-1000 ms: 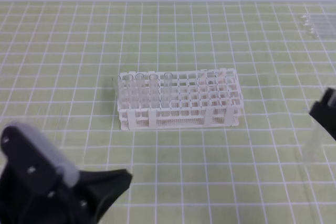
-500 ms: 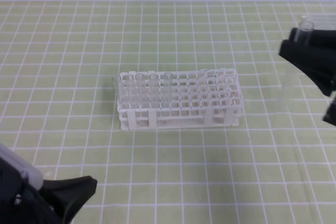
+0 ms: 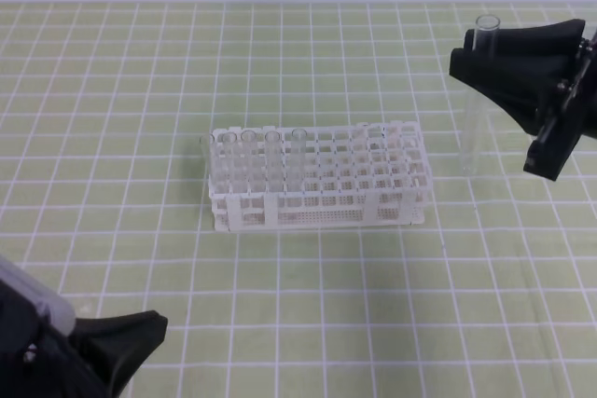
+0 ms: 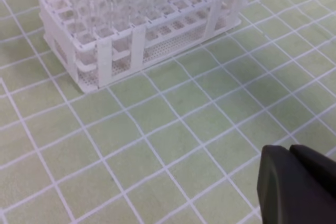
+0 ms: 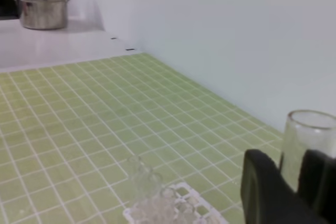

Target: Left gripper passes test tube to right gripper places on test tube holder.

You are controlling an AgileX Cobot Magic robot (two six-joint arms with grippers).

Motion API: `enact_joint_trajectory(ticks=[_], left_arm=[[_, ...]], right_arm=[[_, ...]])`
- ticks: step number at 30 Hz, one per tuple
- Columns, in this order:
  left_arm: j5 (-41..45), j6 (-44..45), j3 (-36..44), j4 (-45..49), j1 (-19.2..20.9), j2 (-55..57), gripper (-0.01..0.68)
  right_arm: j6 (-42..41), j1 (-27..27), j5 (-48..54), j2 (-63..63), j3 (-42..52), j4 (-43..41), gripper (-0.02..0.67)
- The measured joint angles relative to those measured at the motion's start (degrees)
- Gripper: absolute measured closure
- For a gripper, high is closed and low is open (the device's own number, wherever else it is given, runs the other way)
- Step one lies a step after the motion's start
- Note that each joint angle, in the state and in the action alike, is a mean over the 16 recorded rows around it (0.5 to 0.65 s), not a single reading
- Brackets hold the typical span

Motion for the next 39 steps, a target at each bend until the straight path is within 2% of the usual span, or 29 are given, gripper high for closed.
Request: enact_joint_trajectory(ticks=[17,26,32,35,39], left_arm=[[0.16,-0.01,-0.03,0.09,-0.01,-0.03,0.675],[0.24,-0.02,-0.04,0.07,-0.01,-0.05,0.675],[0.36,-0.01,-0.03,0.15,-0.01,-0.03,0.675],[0.43,0.00,-0.02,0.22,0.00,-0.02,0.675],[0.49,0.01,0.02,0.44,0.01,0.05,0.675]], right_arm=[[0.00,0.02,-1.51,0.49,-0.26,0.00,0.548],[2.25,3.24,-10.35,1.05,-2.53,-3.10,0.548],[15.07,9.78,-22.08,3.23,-7.70,-14.03,0.548],[26.32,14.17,-29.06,5.03,-10.69,-22.75,0.548],[46.00,19.84,-39.05,7.90,-13.98,-36.92,0.548]])
